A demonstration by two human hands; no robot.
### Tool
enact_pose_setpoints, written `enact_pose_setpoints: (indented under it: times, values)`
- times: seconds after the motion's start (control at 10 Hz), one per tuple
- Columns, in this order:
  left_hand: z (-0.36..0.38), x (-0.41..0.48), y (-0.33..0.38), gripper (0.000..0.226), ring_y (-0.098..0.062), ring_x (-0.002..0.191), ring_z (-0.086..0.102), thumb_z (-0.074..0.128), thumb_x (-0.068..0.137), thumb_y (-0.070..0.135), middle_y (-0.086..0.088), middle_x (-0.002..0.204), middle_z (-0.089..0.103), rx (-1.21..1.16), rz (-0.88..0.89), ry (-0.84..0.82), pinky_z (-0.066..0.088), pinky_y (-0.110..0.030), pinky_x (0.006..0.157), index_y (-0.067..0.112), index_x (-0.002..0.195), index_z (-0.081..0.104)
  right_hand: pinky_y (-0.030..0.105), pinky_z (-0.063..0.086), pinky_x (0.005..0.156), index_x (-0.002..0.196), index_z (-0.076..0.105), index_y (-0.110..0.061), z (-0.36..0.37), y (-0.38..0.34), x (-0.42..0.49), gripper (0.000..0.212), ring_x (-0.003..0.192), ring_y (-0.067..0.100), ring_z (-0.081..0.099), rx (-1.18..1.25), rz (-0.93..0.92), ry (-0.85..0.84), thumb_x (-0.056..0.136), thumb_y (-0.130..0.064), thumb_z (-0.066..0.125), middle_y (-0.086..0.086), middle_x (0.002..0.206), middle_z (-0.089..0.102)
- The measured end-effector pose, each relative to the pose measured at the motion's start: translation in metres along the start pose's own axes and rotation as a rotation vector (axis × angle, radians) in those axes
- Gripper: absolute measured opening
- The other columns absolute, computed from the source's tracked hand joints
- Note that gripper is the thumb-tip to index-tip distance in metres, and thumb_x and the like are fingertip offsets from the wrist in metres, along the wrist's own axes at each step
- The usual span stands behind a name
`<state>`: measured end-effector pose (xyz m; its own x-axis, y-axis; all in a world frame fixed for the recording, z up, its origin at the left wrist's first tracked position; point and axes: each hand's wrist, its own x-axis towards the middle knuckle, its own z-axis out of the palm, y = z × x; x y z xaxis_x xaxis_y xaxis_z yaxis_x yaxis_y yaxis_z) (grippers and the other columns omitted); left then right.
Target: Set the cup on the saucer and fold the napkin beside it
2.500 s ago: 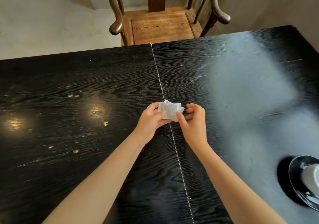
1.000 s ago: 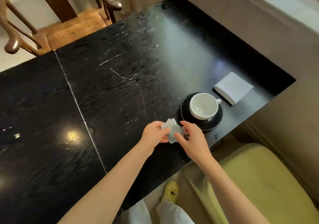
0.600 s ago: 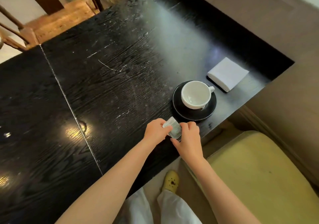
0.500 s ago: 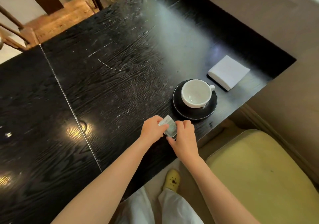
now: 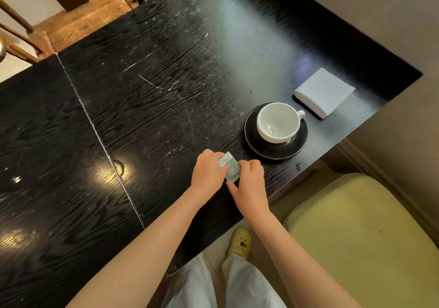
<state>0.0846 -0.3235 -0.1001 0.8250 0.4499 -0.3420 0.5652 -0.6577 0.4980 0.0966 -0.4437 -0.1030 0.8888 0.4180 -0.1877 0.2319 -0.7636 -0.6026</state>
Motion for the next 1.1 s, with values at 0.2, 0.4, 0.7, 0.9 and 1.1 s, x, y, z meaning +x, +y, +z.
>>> enact_pose_setpoints:
  times: [0.2,0.4,0.7,0.9,1.1]
  values:
    - [-0.002,-0.006,-0.005,0.041,-0.017,0.100,0.057,0.063,0.087,0.021,-0.005,0.119,0.051,-0.041,-0.055,-0.030,0.048,-0.024,0.076,0.018,0.126,0.051,0.028,0.044,0.081,0.117,0.051,-0.007,0.007,-0.002,-0.008,0.052,0.094,0.015,0.041,-0.016,-0.008,0.030,0.073,-0.022,0.073,0.008,0.108,0.047]
    - [-0.007,-0.012,-0.013,0.032,-0.013,0.091,0.056,0.063,0.086,0.026,-0.004,0.115,0.049,-0.028,-0.061,-0.044,0.047,-0.024,0.071,0.019,0.116,0.054,0.026,0.043,0.080,0.113,0.052,-0.010,0.013,-0.003,-0.014,0.054,0.097,0.016,0.044,-0.056,0.000,0.037,0.069,-0.029,0.077,0.006,0.109,0.048]
    - [-0.009,-0.018,-0.017,0.034,-0.010,0.090,0.055,0.064,0.086,0.023,-0.004,0.115,0.052,-0.074,-0.067,-0.046,0.043,-0.019,0.068,0.016,0.118,0.055,0.027,0.044,0.081,0.114,0.051,-0.011,0.018,-0.005,-0.017,0.057,0.097,0.016,0.045,-0.081,0.011,0.041,0.069,-0.034,0.076,0.005,0.110,0.049]
    - [-0.010,-0.018,-0.016,0.031,-0.010,0.088,0.054,0.062,0.087,0.025,-0.004,0.114,0.052,-0.063,-0.070,-0.066,0.042,-0.018,0.065,0.018,0.116,0.054,0.028,0.044,0.082,0.115,0.050,-0.010,0.017,-0.004,-0.017,0.060,0.098,0.017,0.046,-0.105,-0.014,0.018,0.069,-0.037,0.076,0.006,0.112,0.049]
    - [-0.031,-0.012,-0.014,0.041,-0.019,0.103,0.057,0.057,0.090,0.030,-0.008,0.125,0.051,0.060,-0.066,-0.238,0.050,-0.032,0.085,0.017,0.128,0.048,0.029,0.045,0.094,0.131,0.039,-0.015,0.004,-0.010,-0.013,0.072,0.113,0.016,0.044,-0.036,0.086,-0.156,0.074,-0.046,0.070,0.004,0.128,0.042]
